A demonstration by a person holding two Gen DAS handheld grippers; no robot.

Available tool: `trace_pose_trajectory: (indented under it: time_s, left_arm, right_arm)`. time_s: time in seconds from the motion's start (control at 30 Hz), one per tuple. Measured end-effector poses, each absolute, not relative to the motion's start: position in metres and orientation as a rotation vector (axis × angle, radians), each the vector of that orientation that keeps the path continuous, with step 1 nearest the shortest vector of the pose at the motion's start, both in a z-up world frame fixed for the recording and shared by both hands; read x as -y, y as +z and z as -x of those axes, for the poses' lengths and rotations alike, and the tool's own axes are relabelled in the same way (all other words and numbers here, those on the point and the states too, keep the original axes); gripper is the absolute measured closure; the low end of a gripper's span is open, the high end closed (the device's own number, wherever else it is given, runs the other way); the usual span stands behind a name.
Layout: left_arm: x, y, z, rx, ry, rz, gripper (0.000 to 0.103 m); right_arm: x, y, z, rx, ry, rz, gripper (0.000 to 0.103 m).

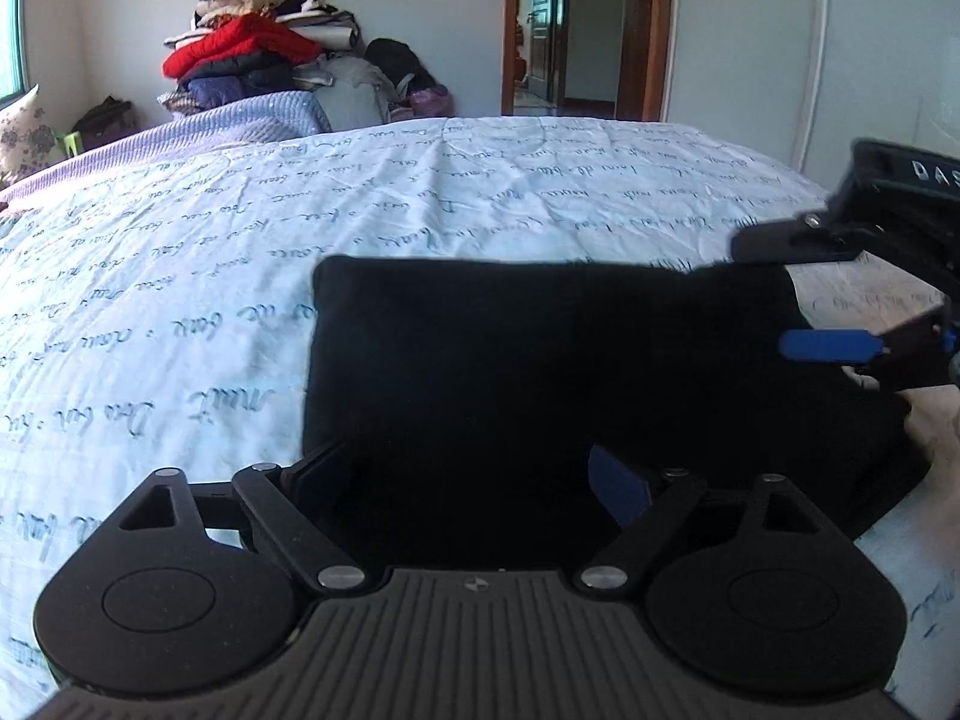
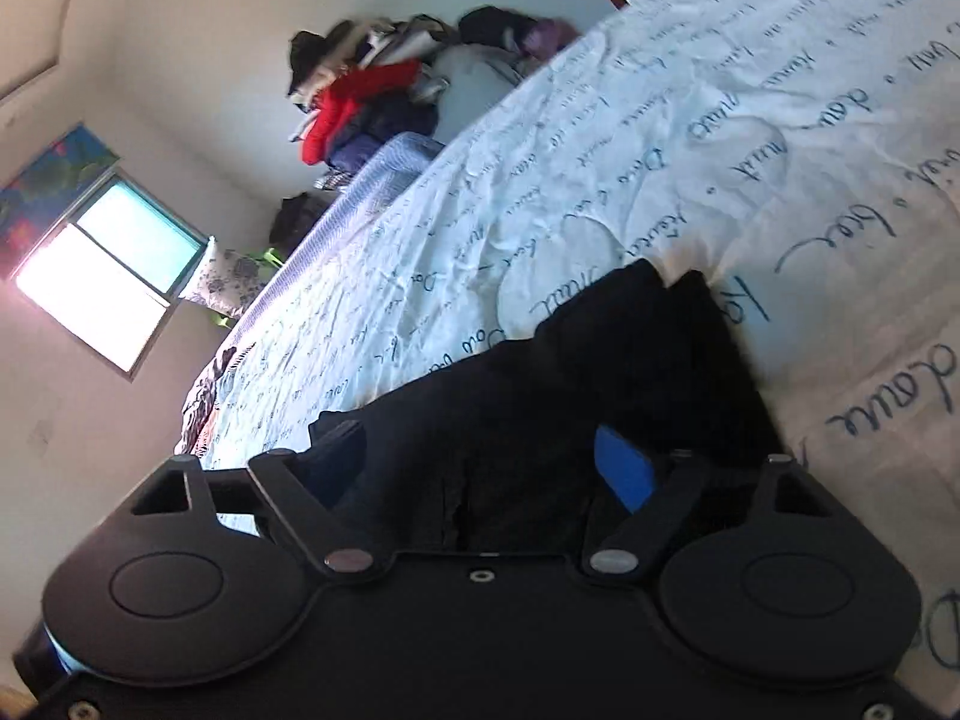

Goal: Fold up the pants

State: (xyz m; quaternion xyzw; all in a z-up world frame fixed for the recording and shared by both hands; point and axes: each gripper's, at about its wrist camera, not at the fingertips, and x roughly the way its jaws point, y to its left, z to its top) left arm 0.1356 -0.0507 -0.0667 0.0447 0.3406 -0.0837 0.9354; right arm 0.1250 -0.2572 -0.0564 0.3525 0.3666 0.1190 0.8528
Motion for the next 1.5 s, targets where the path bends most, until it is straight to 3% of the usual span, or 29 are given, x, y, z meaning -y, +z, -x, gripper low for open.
trace_pose_trajectory:
  time_s: [0.13, 0.27, 0.37, 0.43, 0.5, 0.57, 0.7, 0.83, 0.87, 0.93, 1.1, 1.17, 1.27, 1.4, 1.5]
  left_arm:
    - [0.053, -0.046, -0.16, -0.672, -0.184, -0.046, 0.016]
    - [0.06, -0.057, -0.205, -0.782, -0.195, -0.038, 0.014]
    - [0.054, -0.079, -0.226, -0.811, -0.205, -0.038, 0.0]
    - [0.051, -0.082, -0.224, -0.798, -0.214, -0.034, 0.0]
    - [0.049, -0.077, -0.217, -0.797, -0.195, -0.042, 0.001]
    - [0.045, -0.069, -0.205, -0.781, -0.164, -0.043, 0.009]
    - [0.035, -0.063, -0.167, -0.733, -0.208, 0.019, 0.006]
    - [0.054, -0.079, -0.14, -0.658, -0.21, -0.147, 0.004]
    - [0.056, -0.076, -0.135, -0.651, -0.197, -0.155, 0.008]
    - [0.053, -0.065, -0.127, -0.665, -0.215, -0.091, 0.01]
    - [0.054, -0.08, -0.119, -0.693, -0.244, -0.056, 0.0]
    - [0.053, -0.082, -0.117, -0.67, -0.234, -0.068, 0.0]
    - [0.05, -0.064, -0.115, -0.676, -0.211, -0.045, 0.007]
    - [0.051, -0.056, -0.123, -0.65, -0.183, -0.023, 0.004]
    - [0.057, -0.078, -0.141, -0.732, -0.164, -0.046, 0.0]
  right_arm:
    - [0.25, -0.031, -0.131, -0.691, 0.313, -0.748, 0.012]
    - [0.248, -0.045, -0.165, -0.766, 0.315, -0.815, 0.011]
    - [0.257, -0.074, -0.186, -0.823, 0.284, -0.837, 0.016]
    - [0.269, -0.078, -0.183, -0.804, 0.268, -0.921, 0.024]
    - [0.276, -0.07, -0.178, -0.803, 0.247, -0.931, 0.025]
    - [0.276, -0.055, -0.16, -0.769, 0.257, -0.904, 0.02]
    - [0.275, -0.055, -0.115, -0.745, 0.374, -0.946, 0.007]
    - [0.275, -0.079, -0.084, -0.71, 0.377, -0.934, 0.013]
    - [0.278, -0.075, -0.079, -0.712, 0.358, -0.955, 0.013]
    - [0.279, -0.059, -0.069, -0.714, 0.32, -0.93, 0.011]
    - [0.267, -0.049, -0.059, -0.707, 0.355, -0.765, 0.004]
    - [0.273, -0.071, -0.062, -0.762, 0.358, -0.813, 0.005]
    - [0.285, -0.056, -0.063, -0.783, 0.336, -0.881, 0.004]
    - [0.276, -0.021, -0.066, -0.65, 0.341, -0.761, 0.002]
    - [0.254, -0.04, -0.092, -0.796, 0.299, -0.63, 0.002]
